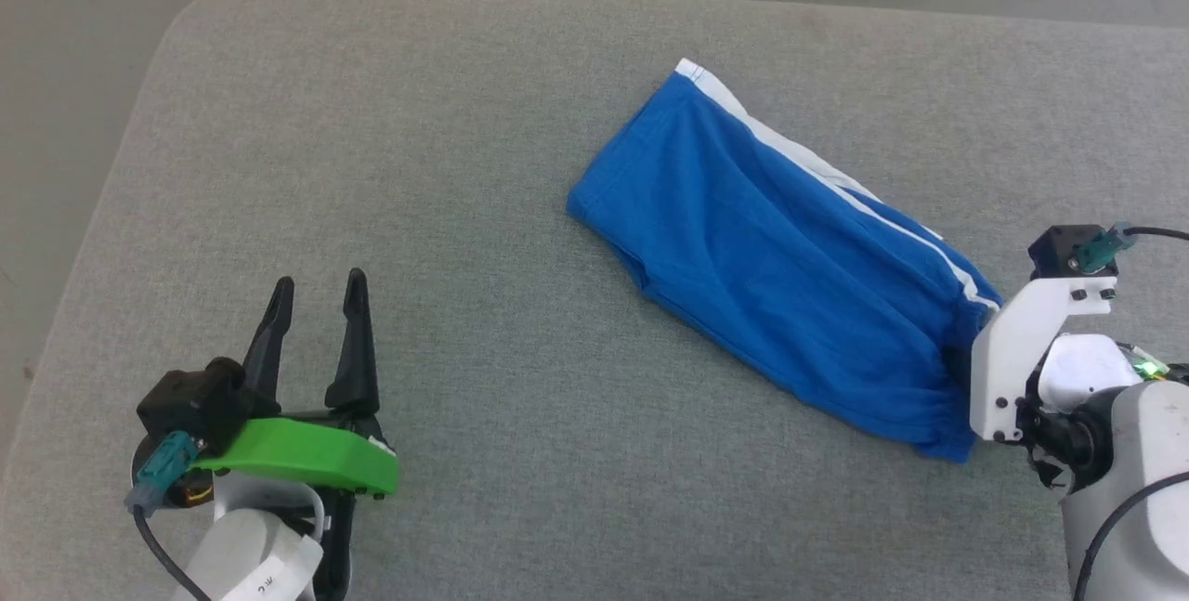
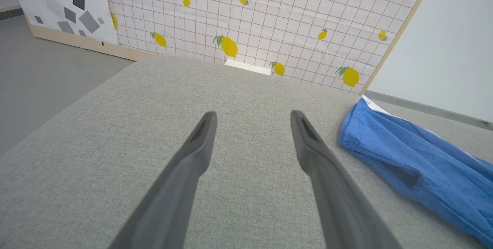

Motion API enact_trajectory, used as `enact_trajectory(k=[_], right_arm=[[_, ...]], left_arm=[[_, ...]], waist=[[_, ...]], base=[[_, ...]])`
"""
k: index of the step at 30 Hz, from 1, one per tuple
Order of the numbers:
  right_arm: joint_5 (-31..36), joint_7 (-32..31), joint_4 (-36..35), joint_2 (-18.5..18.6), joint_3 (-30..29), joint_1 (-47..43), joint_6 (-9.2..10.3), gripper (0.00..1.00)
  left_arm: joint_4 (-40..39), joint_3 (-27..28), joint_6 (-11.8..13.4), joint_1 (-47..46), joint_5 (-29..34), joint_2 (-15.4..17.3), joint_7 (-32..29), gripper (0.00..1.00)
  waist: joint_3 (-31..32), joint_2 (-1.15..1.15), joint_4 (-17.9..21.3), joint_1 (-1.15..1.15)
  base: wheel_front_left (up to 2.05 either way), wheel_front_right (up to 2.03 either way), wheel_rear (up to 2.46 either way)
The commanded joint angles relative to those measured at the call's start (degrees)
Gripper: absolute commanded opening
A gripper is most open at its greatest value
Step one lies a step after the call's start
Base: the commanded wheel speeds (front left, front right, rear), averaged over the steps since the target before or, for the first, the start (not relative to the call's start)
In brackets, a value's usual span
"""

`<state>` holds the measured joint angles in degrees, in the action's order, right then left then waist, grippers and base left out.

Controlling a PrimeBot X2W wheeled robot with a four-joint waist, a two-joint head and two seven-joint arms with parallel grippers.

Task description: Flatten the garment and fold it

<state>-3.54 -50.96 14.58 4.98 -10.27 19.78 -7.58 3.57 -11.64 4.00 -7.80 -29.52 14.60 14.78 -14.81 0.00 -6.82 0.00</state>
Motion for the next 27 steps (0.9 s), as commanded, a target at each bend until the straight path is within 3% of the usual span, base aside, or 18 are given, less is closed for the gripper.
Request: enact_trajectory(k=[1,2,3,14,20,27], right_arm=[[-0.2,-0.8,2.6,-0.5,0.3,-1.0,0.09,0.93],[-0.6,-0.8,2.7,-0.6,0.4,-0.9,0.09,0.31],[-1.0,-0.7,2.8,-0.6,0.6,-0.9,0.09,0.00],[-5.8,1.4,-0.2,2.5,3.6,-0.9,0.09,0.00],[-9.1,-2.4,-3.4,9.8,2.7,-4.2,0.09,0.00],[-7.4,-5.4,-3.9,16.8,-5.8,-5.8,0.09,0.00]], left_arm=[[0.2,0.4,-0.5,-1.3,0.8,-0.3,0.2,1.00],[0.4,0.5,-0.6,-1.4,0.9,-0.4,0.2,1.00],[0.5,0.5,-0.8,-1.5,1.0,-0.5,0.2,1.00],[1.1,1.3,-1.5,-0.8,1.7,-1.0,0.2,1.00],[1.2,1.2,-1.8,-0.1,1.7,-1.3,0.2,1.00],[0.8,0.8,-2.0,-0.3,1.7,-0.9,0.1,1.00]], waist=[[0.0,0.00,0.0,0.00],[0.0,0.00,0.1,0.00],[0.0,0.00,0.1,0.00],[2.7,0.00,1.8,0.00],[4.1,0.00,2.6,0.00],[3.6,0.00,3.1,0.00]], base=[[0.00,0.00,0.00],[0.00,0.00,0.00],[0.00,0.00,0.00],[0.00,0.00,0.00],[0.00,0.00,0.00],[0.00,0.00,0.00]])
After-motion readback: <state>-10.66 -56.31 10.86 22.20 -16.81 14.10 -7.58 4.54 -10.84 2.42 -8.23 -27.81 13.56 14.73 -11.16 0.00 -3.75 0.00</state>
